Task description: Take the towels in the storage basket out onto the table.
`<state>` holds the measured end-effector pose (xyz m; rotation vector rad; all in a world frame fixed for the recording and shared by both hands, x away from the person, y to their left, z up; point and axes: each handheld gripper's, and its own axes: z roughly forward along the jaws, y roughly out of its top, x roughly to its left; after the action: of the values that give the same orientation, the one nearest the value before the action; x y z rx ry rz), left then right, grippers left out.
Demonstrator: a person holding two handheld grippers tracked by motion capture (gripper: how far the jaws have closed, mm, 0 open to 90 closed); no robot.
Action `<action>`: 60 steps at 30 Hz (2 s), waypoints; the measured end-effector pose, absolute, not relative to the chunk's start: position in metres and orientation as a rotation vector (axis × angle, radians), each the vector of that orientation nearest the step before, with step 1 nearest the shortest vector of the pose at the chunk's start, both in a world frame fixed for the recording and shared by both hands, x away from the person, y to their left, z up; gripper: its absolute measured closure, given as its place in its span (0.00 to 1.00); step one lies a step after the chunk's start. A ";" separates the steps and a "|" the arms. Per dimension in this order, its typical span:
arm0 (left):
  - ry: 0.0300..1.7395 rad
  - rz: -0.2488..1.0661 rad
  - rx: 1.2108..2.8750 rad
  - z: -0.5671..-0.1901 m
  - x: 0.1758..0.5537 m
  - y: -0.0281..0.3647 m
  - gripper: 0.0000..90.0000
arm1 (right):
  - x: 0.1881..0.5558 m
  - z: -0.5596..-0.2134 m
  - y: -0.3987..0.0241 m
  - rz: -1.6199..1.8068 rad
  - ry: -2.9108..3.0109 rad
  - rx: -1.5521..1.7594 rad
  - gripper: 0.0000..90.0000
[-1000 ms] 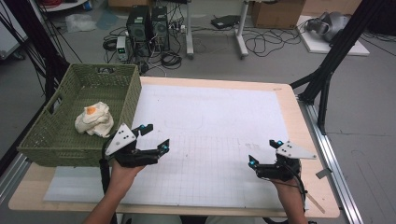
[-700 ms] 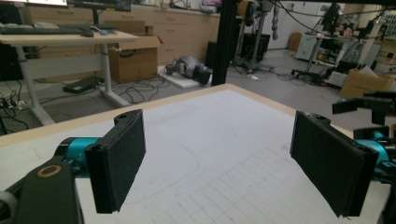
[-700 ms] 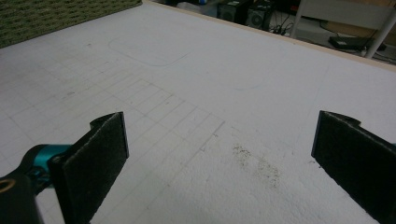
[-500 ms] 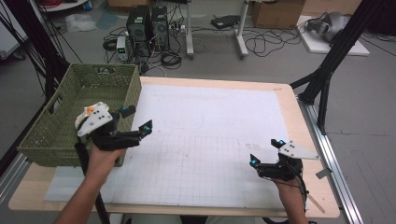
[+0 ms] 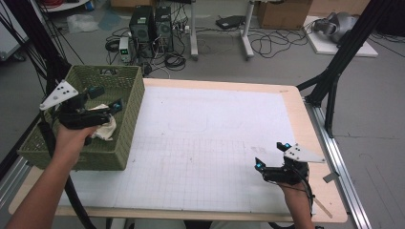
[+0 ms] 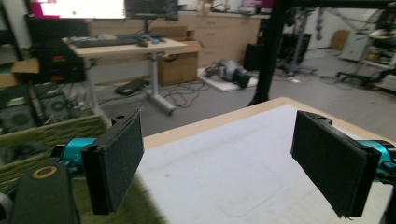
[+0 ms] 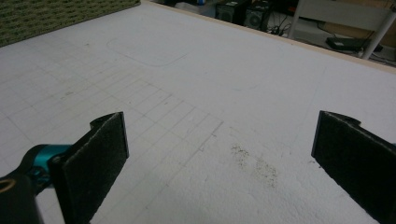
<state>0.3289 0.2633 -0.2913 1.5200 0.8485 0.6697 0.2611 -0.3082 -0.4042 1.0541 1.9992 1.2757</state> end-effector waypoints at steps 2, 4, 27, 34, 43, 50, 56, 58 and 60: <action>0.880 0.670 1.521 -0.295 0.335 0.273 0.19 | 0.261 -0.404 -0.308 1.275 2.000 1.055 0.03; 0.915 0.671 1.532 -0.299 0.341 0.280 0.19 | 0.261 -0.404 -0.308 1.277 1.998 1.057 0.03; 1.394 0.645 1.739 -0.361 0.398 0.337 0.20 | 0.264 -0.407 -0.304 1.249 2.031 1.041 0.03; 1.517 0.589 1.829 -0.379 0.412 0.335 0.22 | 0.264 -0.407 -0.304 1.246 2.030 1.043 0.03; 1.695 0.498 1.940 -0.400 0.423 0.334 0.24 | 0.265 -0.408 -0.303 1.236 2.039 1.042 0.03; 1.786 0.495 1.996 -0.411 0.430 0.329 0.28 | 0.264 -0.408 -0.302 1.234 2.043 1.029 0.03; 1.780 0.451 2.020 -0.411 0.429 0.327 0.35 | 0.264 -0.408 -0.302 1.233 2.043 1.041 0.03; 1.760 0.433 2.027 -0.408 0.428 0.327 0.56 | 0.263 -0.408 -0.302 1.233 2.045 1.044 0.03; 1.756 0.429 2.018 -0.407 0.427 0.327 0.69 | 0.263 -0.407 -0.302 1.231 2.043 1.037 0.03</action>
<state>0.4274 0.3268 -0.4066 2.0185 1.7564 0.4289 0.2635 -0.3020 -0.4072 1.0373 2.0425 1.2311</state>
